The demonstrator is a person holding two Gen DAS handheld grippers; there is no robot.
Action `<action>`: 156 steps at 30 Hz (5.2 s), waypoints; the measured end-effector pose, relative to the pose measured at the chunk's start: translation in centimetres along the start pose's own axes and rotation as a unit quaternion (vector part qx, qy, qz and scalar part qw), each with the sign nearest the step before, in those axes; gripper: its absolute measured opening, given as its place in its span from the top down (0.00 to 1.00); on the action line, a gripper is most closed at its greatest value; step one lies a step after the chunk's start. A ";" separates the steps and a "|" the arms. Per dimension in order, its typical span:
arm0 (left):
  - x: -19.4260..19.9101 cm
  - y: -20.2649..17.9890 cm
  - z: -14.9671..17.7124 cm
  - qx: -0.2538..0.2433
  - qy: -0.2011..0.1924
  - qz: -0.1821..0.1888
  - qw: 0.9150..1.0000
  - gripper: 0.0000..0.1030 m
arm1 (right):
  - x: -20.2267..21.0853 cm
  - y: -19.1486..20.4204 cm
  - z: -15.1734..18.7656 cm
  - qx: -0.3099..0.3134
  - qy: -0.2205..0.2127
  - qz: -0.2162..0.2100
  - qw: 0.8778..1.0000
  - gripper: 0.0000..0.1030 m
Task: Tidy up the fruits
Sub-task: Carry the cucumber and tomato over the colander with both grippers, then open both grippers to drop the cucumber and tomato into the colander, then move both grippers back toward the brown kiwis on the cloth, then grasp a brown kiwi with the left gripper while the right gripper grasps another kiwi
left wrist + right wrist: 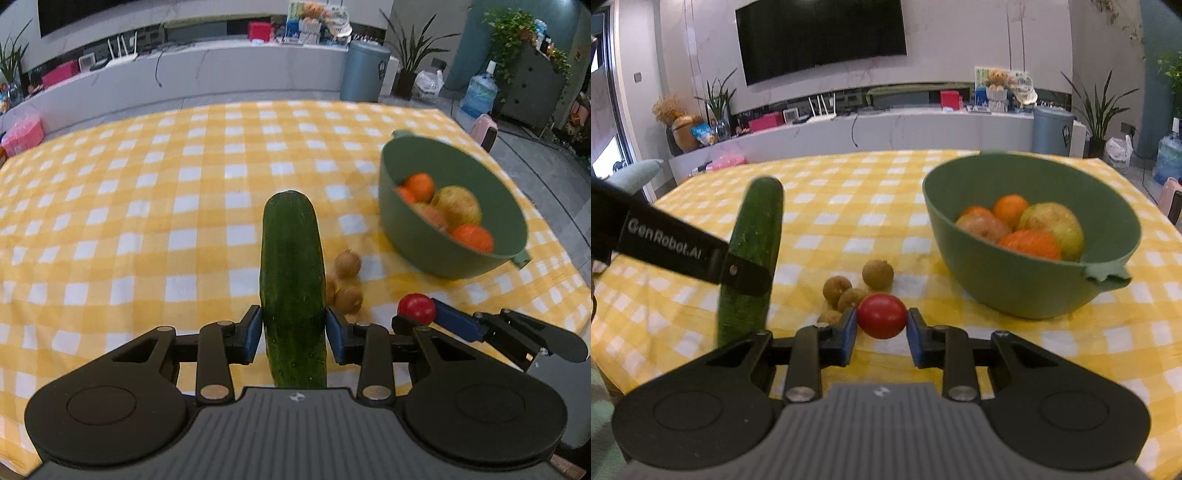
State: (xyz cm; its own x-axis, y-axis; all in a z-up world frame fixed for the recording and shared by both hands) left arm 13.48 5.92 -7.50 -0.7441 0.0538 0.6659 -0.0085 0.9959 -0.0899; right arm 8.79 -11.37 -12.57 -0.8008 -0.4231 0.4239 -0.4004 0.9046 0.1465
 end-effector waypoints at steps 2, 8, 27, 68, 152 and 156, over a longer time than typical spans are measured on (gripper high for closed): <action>0.6 -0.6 -0.6 -0.004 -0.008 0.004 1.000 0.60 | 0.8 -0.3 -0.2 -0.003 -0.014 0.000 1.000 0.75; 1.8 -3.0 -3.1 -0.020 -0.041 0.023 0.999 0.61 | 3.2 -1.4 -1.9 -0.008 -0.050 0.007 0.999 0.75; -1.7 -12.2 -9.9 -0.160 -0.084 0.064 0.981 0.61 | 4.3 -11.9 -7.3 0.044 -0.037 0.059 0.997 0.75; -7.3 -11.0 -8.7 -0.188 -0.023 0.117 0.975 0.67 | -4.5 -15.1 -8.3 0.095 0.203 -0.049 0.973 0.75; -5.4 -2.3 3.3 -0.052 0.038 0.088 0.994 0.61 | 1.7 -3.1 1.0 -0.047 0.065 0.059 0.995 0.66; -5.8 -2.1 3.4 -0.046 0.039 0.088 0.994 0.64 | 1.0 -3.0 1.2 -0.045 0.066 0.049 0.996 0.66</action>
State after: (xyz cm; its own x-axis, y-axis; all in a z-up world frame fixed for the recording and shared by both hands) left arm 15.53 3.29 -13.72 -0.6749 0.2302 0.7011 0.1821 0.9727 -0.1441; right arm 8.66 -14.60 -13.65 -0.7661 -0.3274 0.5531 -0.2775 0.9447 0.1748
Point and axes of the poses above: each gripper's, at about its wrist camera, not at the fingertips, and x roughly against the way its jaws point, y to its left, z to its underside, the point moved 3 cm from there along -x, roughly the way its jaws point, and after that the axes turned 12 degrees about -y, right-handed, at the moved point
